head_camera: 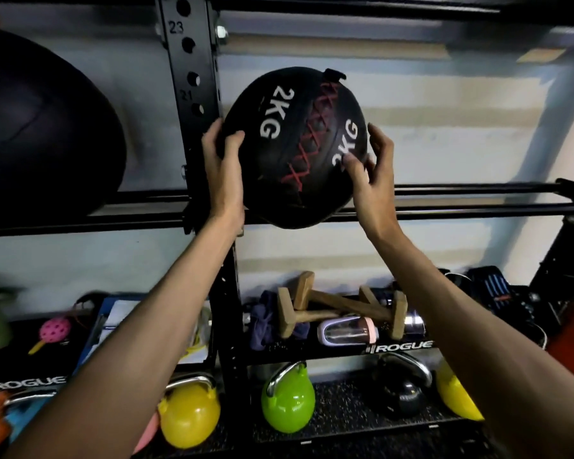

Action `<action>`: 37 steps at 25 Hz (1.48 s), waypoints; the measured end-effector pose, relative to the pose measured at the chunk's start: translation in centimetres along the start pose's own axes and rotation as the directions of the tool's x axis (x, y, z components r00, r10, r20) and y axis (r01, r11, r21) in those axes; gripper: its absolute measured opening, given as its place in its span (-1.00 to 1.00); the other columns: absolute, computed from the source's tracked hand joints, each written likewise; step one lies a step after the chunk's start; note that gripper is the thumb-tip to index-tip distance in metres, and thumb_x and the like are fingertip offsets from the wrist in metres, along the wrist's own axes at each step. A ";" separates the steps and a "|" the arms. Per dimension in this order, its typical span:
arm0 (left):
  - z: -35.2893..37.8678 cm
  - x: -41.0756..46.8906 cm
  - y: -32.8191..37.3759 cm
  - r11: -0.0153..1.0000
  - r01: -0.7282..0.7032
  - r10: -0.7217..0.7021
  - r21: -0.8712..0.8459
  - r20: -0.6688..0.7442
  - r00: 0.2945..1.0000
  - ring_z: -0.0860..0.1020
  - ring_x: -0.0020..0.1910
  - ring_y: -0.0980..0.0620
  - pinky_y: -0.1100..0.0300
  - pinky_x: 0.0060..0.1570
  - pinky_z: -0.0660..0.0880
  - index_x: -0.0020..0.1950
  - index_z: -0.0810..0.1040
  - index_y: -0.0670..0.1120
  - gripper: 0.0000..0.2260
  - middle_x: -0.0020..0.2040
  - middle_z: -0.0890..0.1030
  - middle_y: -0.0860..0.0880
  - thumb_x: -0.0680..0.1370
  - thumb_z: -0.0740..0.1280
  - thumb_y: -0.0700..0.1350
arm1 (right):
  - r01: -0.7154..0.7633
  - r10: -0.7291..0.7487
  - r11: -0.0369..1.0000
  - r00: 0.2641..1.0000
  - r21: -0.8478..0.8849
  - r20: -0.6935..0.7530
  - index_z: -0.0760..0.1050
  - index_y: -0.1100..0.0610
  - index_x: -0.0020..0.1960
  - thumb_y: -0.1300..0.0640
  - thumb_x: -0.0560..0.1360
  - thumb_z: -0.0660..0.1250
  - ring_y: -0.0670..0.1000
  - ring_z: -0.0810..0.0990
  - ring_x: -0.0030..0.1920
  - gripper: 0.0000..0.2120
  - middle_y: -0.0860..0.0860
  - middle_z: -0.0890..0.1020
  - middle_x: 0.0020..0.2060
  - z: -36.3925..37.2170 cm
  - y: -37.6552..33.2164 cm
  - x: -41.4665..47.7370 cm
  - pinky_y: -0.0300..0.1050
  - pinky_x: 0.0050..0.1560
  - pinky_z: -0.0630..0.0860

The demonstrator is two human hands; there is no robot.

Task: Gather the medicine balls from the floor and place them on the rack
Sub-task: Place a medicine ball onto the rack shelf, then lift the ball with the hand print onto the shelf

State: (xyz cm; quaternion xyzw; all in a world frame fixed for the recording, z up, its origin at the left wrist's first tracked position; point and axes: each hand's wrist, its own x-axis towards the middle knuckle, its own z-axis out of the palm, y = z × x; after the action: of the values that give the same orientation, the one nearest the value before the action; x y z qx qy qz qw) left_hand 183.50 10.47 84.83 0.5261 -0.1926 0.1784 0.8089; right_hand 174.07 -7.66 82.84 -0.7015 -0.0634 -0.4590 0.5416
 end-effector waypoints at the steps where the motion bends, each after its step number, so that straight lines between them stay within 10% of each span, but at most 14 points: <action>1: 0.1 1.1 -0.3 0.997 -0.070 0.069 0.037 0.030 0.997 0.47 0.28 0.18 0.33 0.19 0.49 0.48 0.38 -0.02 -0.56 0.40 0.47 0.01 0.59 0.29 -0.08 | 0.031 -0.031 0.999 0.999 -0.031 0.014 0.21 0.06 0.51 0.08 0.58 0.31 -0.13 0.46 0.37 -0.45 -0.19 0.44 0.35 0.5 0.8 0.9 -0.04 0.38 0.47; 6: 0.8 5.2 -3.2 0.873 -0.331 0.259 0.359 0.234 0.937 0.28 0.52 0.03 -0.02 0.53 0.23 0.51 0.37 -0.01 -0.53 0.51 0.36 -0.03 0.62 0.23 0.10 | 0.102 -0.097 0.974 0.995 -0.200 0.035 0.22 0.09 0.56 -0.07 0.56 0.28 -0.01 0.31 0.51 -0.37 0.06 0.34 0.49 2.4 3.6 3.9 0.07 0.51 0.29; 12: 3.1 7.7 -4.2 0.604 -0.558 0.499 0.569 0.276 0.822 0.43 0.36 -0.04 -0.02 0.41 0.35 0.40 0.54 -0.02 -0.61 0.31 0.50 -0.11 0.65 0.19 0.12 | -0.005 0.027 0.945 0.998 -0.327 0.064 0.02 0.06 0.64 -0.15 0.67 0.11 -0.02 0.01 0.62 -0.37 0.04 0.10 0.62 2.9 5.6 6.3 -0.01 0.60 0.02; 17: 2.1 9.6 -5.5 0.624 -0.467 0.153 0.627 0.488 0.859 0.08 0.61 -0.07 0.03 0.57 0.07 0.63 0.11 -0.05 -0.43 0.63 0.12 -0.13 0.67 0.12 0.12 | -0.103 0.152 0.911 0.984 -0.398 0.092 -0.06 0.04 0.64 -0.19 0.66 0.11 0.08 -0.03 0.62 -0.32 0.14 0.03 0.62 3.8 5.6 7.6 0.07 0.61 -0.05; 21: 0.6 6.8 -5.0 0.593 -0.471 0.165 0.653 0.474 0.865 0.12 0.60 -0.08 0.04 0.56 0.10 0.63 0.14 -0.05 -0.43 0.62 0.15 -0.14 0.66 0.20 0.08 | -0.085 0.131 0.904 0.988 -0.420 0.082 -0.03 0.07 0.64 -0.12 0.63 0.21 0.14 0.02 0.61 -0.29 0.19 0.06 0.60 3.9 5.3 5.2 0.08 0.59 0.03; 28: -8.7 -7.5 -10.3 0.630 -0.442 0.255 0.639 0.367 0.894 0.58 -0.13 0.02 0.05 -0.11 0.58 0.18 0.54 -0.12 -0.80 0.01 0.57 0.00 0.58 0.27 -0.15 | -0.119 0.171 0.924 0.978 -0.364 0.115 0.51 0.18 0.27 0.12 0.61 0.25 0.03 0.56 0.09 -0.73 0.12 0.58 0.15 3.6 9.9 -13.1 -0.01 0.15 0.52; 37: -25.6 -26.9 -23.7 0.489 0.001 -0.425 0.872 0.237 0.874 0.59 -0.25 0.01 0.01 -0.18 0.57 0.12 0.56 -0.02 -0.83 -0.13 0.60 0.05 0.54 0.35 -0.16 | -0.463 0.666 0.703 0.695 -0.540 0.272 0.63 0.25 -0.07 0.24 0.51 0.27 0.18 0.68 -0.05 -0.84 0.15 0.70 -0.06 6.8 18.4 -38.2 0.00 -0.04 0.57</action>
State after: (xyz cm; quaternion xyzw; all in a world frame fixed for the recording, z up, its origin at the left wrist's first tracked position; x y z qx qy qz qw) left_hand 175.11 22.59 43.33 0.8982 -0.1818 0.0261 0.3994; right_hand 166.98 6.03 42.73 -0.8720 0.1416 -0.0919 0.4596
